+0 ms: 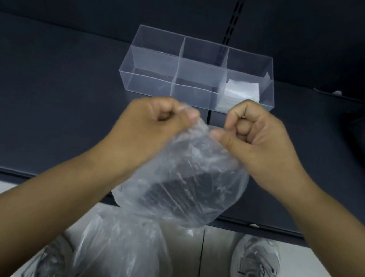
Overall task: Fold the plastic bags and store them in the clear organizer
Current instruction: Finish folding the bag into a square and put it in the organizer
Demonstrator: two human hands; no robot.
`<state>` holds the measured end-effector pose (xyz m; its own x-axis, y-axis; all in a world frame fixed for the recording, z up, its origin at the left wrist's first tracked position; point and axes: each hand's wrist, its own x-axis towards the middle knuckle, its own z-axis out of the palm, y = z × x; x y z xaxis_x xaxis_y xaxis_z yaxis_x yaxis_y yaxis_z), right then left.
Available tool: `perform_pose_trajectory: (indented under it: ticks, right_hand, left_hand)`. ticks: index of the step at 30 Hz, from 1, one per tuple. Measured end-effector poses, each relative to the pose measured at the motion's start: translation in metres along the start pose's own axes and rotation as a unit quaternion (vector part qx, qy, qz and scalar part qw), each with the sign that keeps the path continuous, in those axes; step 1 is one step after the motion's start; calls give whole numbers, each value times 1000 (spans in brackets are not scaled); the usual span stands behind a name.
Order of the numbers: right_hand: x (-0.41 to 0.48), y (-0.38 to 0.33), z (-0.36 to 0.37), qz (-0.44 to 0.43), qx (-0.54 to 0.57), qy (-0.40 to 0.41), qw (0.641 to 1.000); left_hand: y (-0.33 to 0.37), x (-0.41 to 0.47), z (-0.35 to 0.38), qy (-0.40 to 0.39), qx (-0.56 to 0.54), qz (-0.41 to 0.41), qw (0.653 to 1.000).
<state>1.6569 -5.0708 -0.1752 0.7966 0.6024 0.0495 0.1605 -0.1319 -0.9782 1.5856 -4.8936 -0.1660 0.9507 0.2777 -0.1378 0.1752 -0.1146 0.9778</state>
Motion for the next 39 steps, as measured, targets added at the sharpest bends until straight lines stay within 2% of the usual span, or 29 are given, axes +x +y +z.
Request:
perform_pose_trajectory:
  ticks: [2, 7, 9, 12, 18, 20, 24, 30, 35, 39]
  right_hand:
    - [1, 7, -15, 29, -35, 7, 999]
    - [-1, 40, -63, 120, -115, 18, 986]
    - [-2, 50, -79, 146, -134, 39, 979]
    - [-5, 59, -85, 151, -94, 65, 982]
    - [-24, 63, -37, 166, -77, -110, 977]
    - [-32, 64, -22, 176, -24, -132, 975]
    - [-32, 57, -18, 169, 122, -71, 976]
    - [-23, 50, -32, 192, 271, -26, 943]
    - [-10, 53, -35, 203, 295, 95, 929]
    - [-4, 55, -58, 180, 219, 144, 948]
  left_hand:
    - [-12, 4, -17, 70, -7, -24, 997]
    - [-54, 23, -59, 184, -14, -82, 979]
    - [-71, 31, -70, 205, -4, -102, 973]
    - [-91, 36, -77, 208, 15, -125, 970]
    - [-110, 38, -84, 241, -9, -141, 960]
    - [-112, 38, -85, 245, -8, -137, 960]
    - [-113, 37, -84, 251, -11, -132, 959]
    - [-111, 36, -88, 267, -29, -124, 955]
    - [-114, 36, -88, 251, -27, -128, 959]
    - [-116, 39, -93, 253, -36, -130, 958]
